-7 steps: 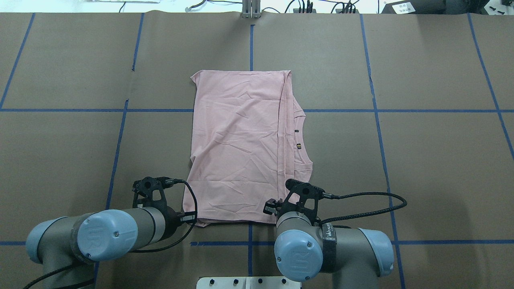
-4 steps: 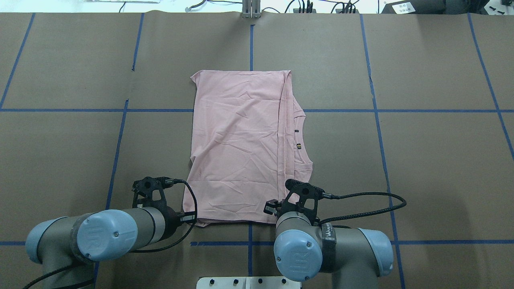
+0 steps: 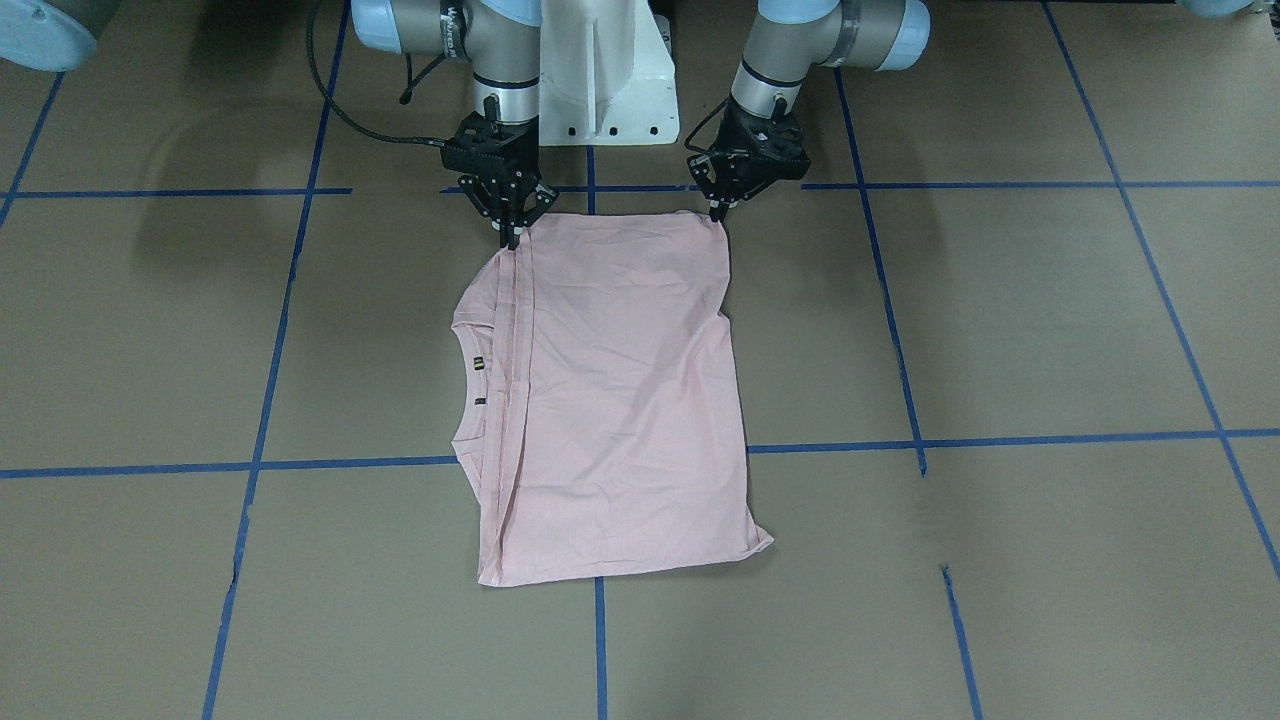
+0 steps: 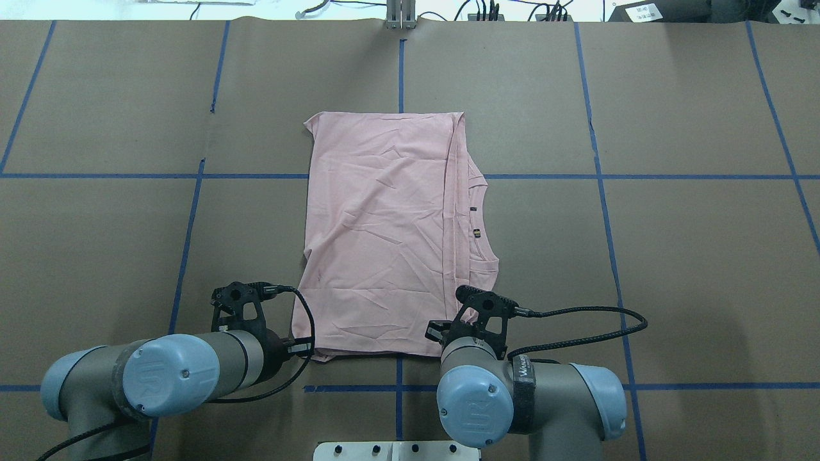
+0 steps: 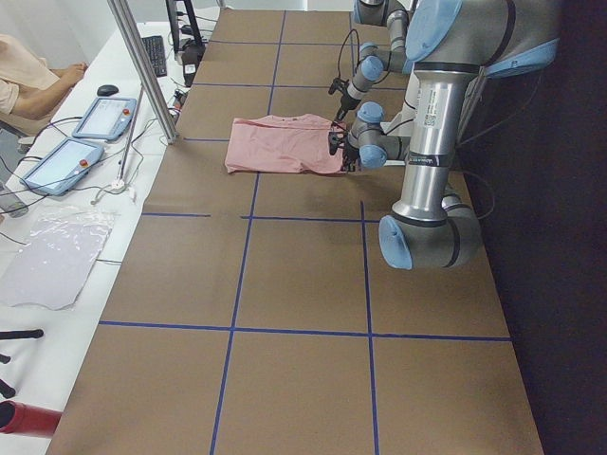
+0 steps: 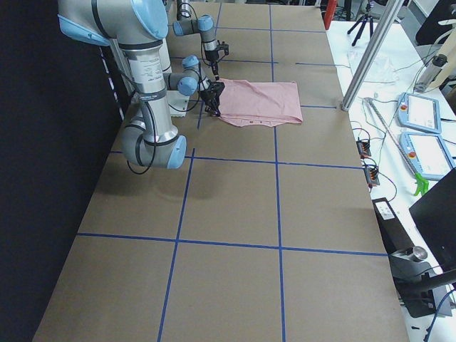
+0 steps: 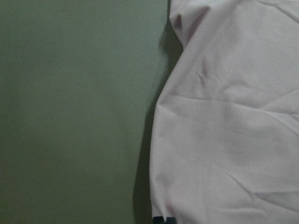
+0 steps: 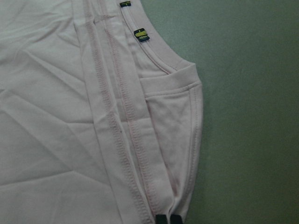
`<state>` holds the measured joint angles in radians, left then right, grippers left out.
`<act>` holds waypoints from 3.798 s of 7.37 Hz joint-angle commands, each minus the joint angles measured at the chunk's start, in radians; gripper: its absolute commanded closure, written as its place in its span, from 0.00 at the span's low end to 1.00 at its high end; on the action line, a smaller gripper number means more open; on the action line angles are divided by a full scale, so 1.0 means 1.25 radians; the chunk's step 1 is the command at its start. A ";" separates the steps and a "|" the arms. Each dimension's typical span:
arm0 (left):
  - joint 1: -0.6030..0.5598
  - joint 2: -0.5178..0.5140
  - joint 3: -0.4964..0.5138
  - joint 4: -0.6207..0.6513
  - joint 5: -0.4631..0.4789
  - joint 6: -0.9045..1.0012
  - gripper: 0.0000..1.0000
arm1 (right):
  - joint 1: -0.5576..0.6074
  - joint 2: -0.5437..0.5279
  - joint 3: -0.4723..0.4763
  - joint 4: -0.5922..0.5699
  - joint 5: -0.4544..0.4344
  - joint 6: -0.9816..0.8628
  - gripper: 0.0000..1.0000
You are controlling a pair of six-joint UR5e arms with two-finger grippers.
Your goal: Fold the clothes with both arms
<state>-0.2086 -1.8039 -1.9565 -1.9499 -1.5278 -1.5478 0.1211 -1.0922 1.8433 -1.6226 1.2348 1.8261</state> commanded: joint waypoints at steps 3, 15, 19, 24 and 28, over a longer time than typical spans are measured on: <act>-0.001 0.001 -0.120 0.084 -0.006 0.006 1.00 | 0.012 -0.026 0.125 -0.045 0.013 -0.010 1.00; -0.122 -0.174 -0.180 0.385 -0.133 0.126 1.00 | 0.099 0.006 0.191 -0.151 0.073 -0.103 1.00; -0.285 -0.237 0.094 0.202 -0.134 0.253 1.00 | 0.258 0.109 -0.057 -0.044 0.155 -0.201 0.77; -0.459 -0.238 0.328 -0.071 -0.233 0.561 0.00 | 0.502 0.221 -0.449 0.241 0.434 -0.465 0.00; -0.492 -0.096 0.129 -0.042 -0.288 0.685 0.00 | 0.580 0.014 -0.111 0.093 0.520 -0.681 0.00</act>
<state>-0.7947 -1.9823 -1.7202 -2.0246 -1.8406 -0.7978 0.8022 -0.9928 1.5491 -1.4038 1.8406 1.1025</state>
